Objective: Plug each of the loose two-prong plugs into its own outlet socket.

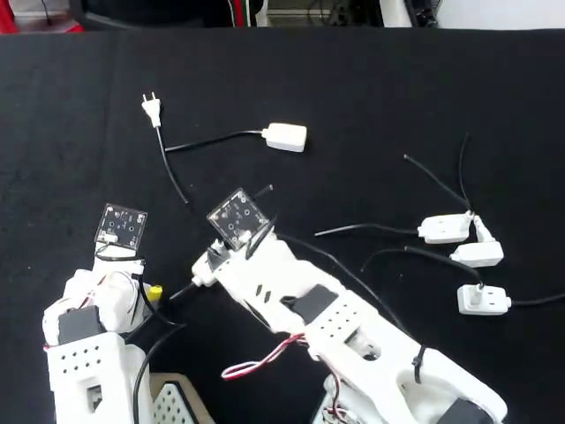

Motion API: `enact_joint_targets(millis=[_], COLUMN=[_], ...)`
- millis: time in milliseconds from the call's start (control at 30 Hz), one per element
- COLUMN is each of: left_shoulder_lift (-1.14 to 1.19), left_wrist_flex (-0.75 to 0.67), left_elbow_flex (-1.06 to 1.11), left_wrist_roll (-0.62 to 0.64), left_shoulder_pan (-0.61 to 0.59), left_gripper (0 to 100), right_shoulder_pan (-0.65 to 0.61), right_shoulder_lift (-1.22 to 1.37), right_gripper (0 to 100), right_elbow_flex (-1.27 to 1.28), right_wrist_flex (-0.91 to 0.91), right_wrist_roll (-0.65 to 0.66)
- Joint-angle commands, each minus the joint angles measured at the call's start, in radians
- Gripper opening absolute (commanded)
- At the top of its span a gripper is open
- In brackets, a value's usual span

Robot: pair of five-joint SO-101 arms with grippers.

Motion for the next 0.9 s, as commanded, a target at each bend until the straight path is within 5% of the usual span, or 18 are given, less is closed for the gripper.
enact_joint_targets(millis=[0,867], left_shoulder_lift=[-0.008,-0.008], left_wrist_flex=[0.002,-0.002], left_elbow_flex=[-0.008,-0.007], left_wrist_roll=[-0.006,-0.008], left_shoulder_pan=[-0.007,-0.007], left_gripper=[30,30], right_shoulder_pan=[0.018,0.084], right_shoulder_lift=[-0.002,0.208], right_gripper=[1.1,1.1], right_elbow_flex=[0.012,-0.177], right_wrist_flex=[-0.081,-0.025], right_wrist_roll=[0.011,0.008])
